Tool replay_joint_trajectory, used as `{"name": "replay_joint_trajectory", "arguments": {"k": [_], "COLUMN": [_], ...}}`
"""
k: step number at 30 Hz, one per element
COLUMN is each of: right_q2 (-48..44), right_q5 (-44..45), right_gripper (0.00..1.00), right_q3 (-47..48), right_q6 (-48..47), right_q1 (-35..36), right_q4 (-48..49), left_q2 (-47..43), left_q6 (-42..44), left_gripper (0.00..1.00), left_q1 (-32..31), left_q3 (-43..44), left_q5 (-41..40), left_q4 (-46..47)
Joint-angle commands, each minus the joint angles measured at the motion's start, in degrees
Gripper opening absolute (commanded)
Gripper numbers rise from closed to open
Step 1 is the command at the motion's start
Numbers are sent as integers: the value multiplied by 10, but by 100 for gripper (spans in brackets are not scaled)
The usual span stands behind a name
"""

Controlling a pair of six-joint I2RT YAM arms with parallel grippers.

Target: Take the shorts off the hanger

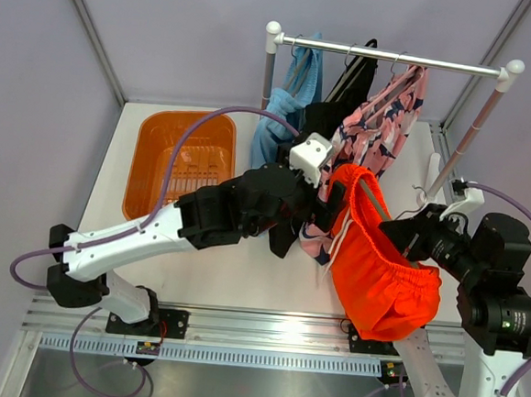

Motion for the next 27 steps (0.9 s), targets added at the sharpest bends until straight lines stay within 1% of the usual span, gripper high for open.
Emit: {"name": "replay_joint_trajectory", "arguments": {"k": [1,4,6,10,14,15,17,18,20,21,24,25,26,27], "right_q2": [14,16,17,19,20,20,21,20,19,19,17,14,12,10], "right_q5": [-8,-11,-10,-9,-9,-9,-5,-6,-7,-9,-10,-10,-10,-11], "right_gripper": [0,0,0,0,0,0,0,0,0,0,0,0,0,0], "right_q3": [6,6,8,12,16,18,22,27,29,32,38,39,40,42], "right_q6": [-11,-8,-8,-10,-13,-13,-16,-16,-16,-15,-15,-16,-15,-15], "right_q1": [-2,-2,-2,-2,-2,-2,-2,-2,-2,-2,-2,-2,-2,-2], "right_q4": [39,45,46,46,44,40,38,36,34,32,25,24,24,22], "left_q2": [20,36,68,112,141,147,163,166,171,173,184,186,190,192], "left_q6": [-5,-3,-4,-6,-6,-7,-11,-13,-14,-14,-15,-15,-15,-15], "left_gripper": [99,99,98,96,89,85,82,79,75,70,59,42,30,21], "left_q1": [-6,-6,-6,-6,-6,-6,-6,-7,-6,-6,-5,-4,-4,-3], "left_q3": [49,67,105,147,170,176,189,189,186,187,191,192,192,193], "left_q5": [-46,-55,-55,-62,-76,-79,-93,-97,-101,-101,-108,-112,-116,-123], "left_q4": [40,50,30,8,-5,-10,-27,-29,-31,-32,-36,-37,-36,-36]}}
